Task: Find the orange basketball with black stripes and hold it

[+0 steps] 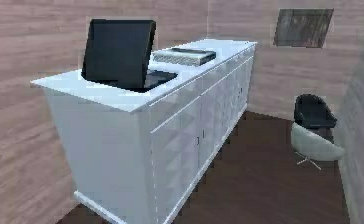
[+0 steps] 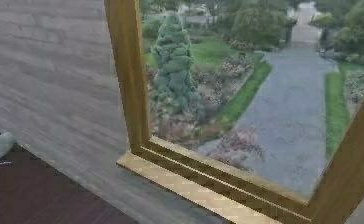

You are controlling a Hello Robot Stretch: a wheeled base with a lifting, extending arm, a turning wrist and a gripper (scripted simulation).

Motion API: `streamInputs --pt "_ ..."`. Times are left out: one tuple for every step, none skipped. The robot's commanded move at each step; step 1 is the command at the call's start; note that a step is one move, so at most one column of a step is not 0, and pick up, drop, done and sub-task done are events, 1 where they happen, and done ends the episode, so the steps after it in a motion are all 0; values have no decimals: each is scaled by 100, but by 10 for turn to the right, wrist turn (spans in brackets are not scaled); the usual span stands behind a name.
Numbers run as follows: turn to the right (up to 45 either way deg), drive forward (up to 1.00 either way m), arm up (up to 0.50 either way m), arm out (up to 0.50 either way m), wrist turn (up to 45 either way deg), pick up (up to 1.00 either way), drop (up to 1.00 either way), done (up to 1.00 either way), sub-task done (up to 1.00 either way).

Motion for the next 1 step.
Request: streamInputs --pt "-450 0 0 0 0 0 0 0 0"
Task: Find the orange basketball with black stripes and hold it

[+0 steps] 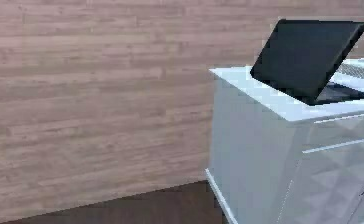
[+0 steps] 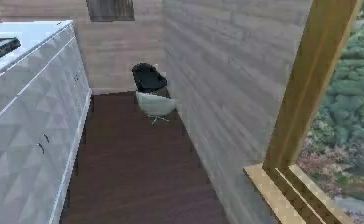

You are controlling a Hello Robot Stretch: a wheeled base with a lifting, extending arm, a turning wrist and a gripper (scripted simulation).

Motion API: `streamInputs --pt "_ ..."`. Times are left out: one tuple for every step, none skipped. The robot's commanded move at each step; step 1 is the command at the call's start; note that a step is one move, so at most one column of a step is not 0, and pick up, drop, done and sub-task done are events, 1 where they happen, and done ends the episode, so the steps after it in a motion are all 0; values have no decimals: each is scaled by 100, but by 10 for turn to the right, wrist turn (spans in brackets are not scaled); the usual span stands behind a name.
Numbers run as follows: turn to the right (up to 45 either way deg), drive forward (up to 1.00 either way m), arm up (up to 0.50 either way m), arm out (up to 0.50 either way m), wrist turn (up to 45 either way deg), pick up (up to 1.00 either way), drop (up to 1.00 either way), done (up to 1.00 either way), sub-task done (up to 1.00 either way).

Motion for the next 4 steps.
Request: streamInputs --pt "-450 0 0 0 0 0 0 0 0" --pt "-450 0 0 0 0 0 0 0 0" --pt "-210 0 0 0 0 0 0 0 0" --pt "0 100 0 0 0 0 0 0 0"
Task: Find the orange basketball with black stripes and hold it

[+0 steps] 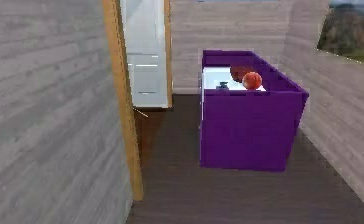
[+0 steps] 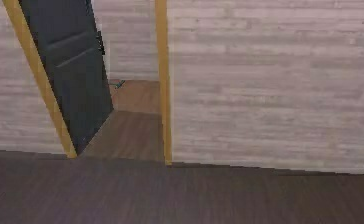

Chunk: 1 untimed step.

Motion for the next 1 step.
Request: streamInputs --pt "0 100 0 0 0 0 0 0 0"
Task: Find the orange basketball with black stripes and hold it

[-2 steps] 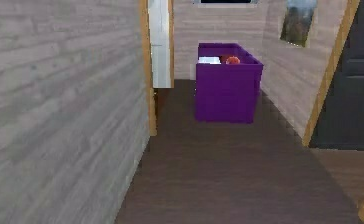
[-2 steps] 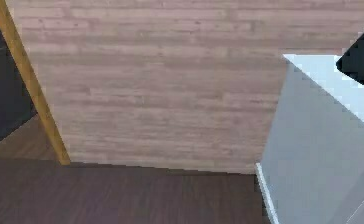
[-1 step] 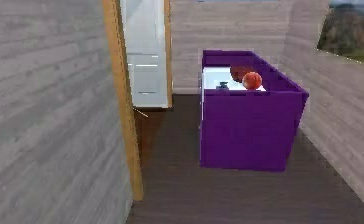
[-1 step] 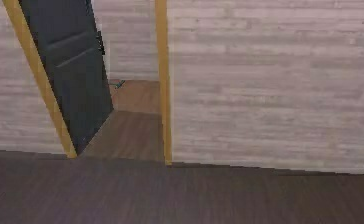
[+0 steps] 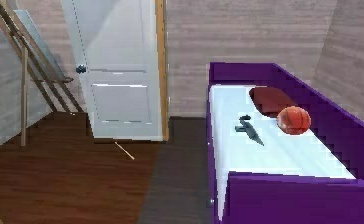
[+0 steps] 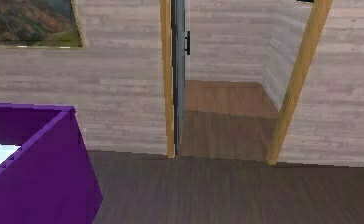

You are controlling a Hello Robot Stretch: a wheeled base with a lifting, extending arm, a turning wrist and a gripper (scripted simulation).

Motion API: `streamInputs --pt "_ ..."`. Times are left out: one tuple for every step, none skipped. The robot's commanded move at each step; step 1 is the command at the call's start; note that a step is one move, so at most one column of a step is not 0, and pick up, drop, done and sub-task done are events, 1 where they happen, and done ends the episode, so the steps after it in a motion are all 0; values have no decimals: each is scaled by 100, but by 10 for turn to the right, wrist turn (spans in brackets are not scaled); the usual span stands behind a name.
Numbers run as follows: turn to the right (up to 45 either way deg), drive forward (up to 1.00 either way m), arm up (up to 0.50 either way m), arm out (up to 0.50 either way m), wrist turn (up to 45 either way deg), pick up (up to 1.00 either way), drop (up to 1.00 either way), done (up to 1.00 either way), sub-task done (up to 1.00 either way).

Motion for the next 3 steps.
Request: streamInputs --pt "-60 0 0 0 0 0 0 0 0" --pt "0 55 0 0 0 0 0 0 0" --pt "90 0 0 0 0 0 0 0 0"
